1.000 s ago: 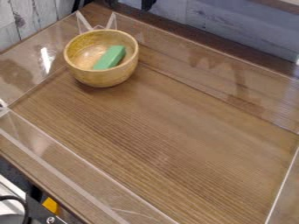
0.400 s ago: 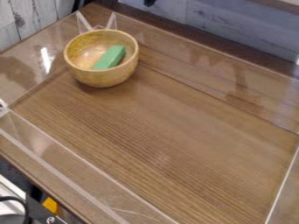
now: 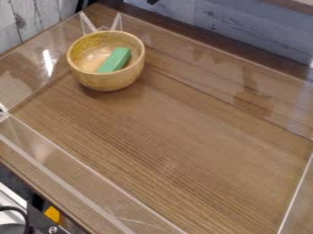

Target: Remove the green block from inside the brown bowl and put it on the table

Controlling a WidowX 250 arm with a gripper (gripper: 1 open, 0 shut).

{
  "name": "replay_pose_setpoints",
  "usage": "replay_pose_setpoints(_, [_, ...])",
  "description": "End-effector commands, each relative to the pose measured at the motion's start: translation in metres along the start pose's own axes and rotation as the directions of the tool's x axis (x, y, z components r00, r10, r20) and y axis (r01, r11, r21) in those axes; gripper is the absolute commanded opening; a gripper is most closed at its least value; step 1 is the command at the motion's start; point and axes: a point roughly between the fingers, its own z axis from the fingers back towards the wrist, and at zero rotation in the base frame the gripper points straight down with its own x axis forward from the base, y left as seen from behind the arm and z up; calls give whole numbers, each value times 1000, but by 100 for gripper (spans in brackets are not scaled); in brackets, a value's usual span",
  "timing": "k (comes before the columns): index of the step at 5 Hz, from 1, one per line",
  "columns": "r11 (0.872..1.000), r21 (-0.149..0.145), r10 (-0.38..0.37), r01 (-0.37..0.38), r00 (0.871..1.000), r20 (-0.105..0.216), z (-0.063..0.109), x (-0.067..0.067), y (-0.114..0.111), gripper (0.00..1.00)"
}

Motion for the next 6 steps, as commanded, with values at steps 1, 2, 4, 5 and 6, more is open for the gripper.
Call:
replay_pose_setpoints(1, [1000, 6, 22, -22, 998, 60, 21, 11, 8, 100])
replay_pose_setpoints(2, [1000, 5, 4, -4, 998, 55, 20, 13, -3, 100])
replay_pose_setpoints(4, [1000, -3, 12, -12, 999, 45, 12, 23, -12, 100])
replay_pose_setpoints(5, [999, -10, 47, -46, 998, 38, 4, 27, -8, 100])
replay_pose_setpoints(6, [993, -20, 120, -119, 992, 31, -2, 31, -7, 100])
